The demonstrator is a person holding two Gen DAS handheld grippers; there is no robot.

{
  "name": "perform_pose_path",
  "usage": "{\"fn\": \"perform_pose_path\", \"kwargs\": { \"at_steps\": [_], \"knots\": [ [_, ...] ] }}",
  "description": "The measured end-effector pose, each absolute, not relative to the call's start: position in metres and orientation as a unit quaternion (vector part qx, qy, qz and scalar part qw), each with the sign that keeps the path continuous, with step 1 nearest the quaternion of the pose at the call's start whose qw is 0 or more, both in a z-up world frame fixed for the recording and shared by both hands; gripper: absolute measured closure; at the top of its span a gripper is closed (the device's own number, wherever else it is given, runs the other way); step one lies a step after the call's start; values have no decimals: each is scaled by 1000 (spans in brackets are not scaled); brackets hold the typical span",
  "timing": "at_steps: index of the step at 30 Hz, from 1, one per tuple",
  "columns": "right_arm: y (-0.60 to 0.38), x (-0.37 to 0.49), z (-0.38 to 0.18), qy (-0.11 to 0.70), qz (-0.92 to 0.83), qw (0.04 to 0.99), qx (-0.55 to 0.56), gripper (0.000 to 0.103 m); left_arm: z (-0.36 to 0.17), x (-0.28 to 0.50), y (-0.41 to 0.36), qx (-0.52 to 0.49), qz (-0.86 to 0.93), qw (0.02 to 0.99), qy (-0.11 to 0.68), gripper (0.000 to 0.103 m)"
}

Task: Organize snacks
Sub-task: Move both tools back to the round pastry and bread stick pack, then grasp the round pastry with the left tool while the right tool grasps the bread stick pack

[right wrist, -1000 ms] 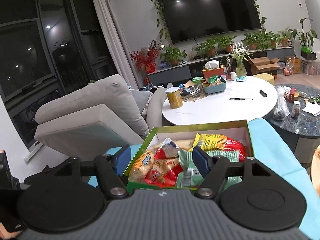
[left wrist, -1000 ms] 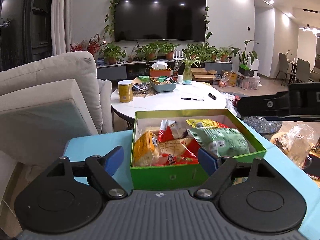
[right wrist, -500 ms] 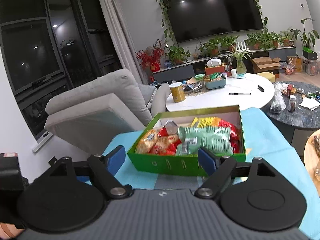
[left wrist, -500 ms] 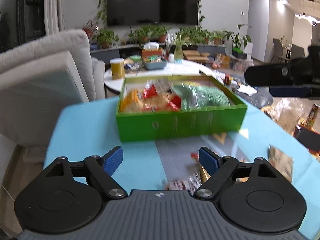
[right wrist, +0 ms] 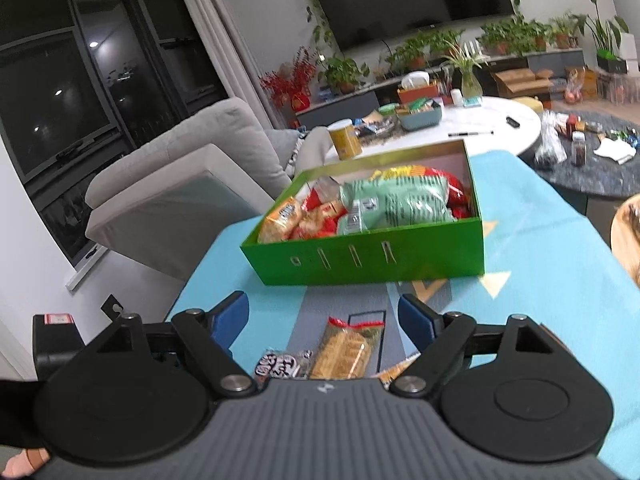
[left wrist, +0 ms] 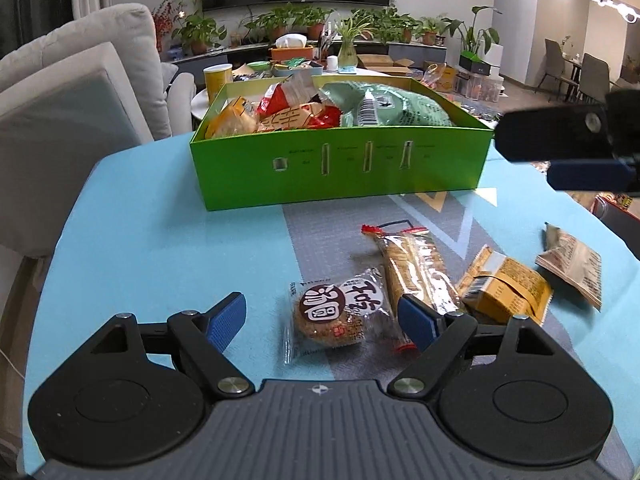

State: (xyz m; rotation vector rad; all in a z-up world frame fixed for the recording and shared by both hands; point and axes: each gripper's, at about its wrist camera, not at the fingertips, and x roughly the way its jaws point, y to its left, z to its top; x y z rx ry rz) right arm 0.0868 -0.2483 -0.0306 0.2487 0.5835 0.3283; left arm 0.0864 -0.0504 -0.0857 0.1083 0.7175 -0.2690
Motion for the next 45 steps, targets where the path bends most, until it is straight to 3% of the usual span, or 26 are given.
{"fn": "perform_pose_path", "kwargs": {
  "at_steps": [5, 9, 21, 27, 38, 45],
  "knots": [
    [-249, 88, -37, 295, 157, 934, 125, 44, -89, 91, -44, 30, -131, 925, 356, 26],
    [-248, 88, -40, 300, 153, 934, 120, 44, -94, 92, -40, 31, -128, 924, 359, 41],
    [-235, 97, -53, 329, 138, 929, 96, 44, -98, 98, -34, 21, -123, 925, 359, 41],
    [-233, 101, -60, 343, 126, 927, 89, 44, -99, 97, -26, 12, -129, 928, 349, 49],
    [-203, 111, -73, 366, 111, 923, 47, 44, -97, 91, 7, -5, -94, 936, 339, 49],
    [-187, 118, -86, 382, 91, 920, 9, 44, -96, 92, 13, -12, -91, 936, 340, 36]
  ]
}}
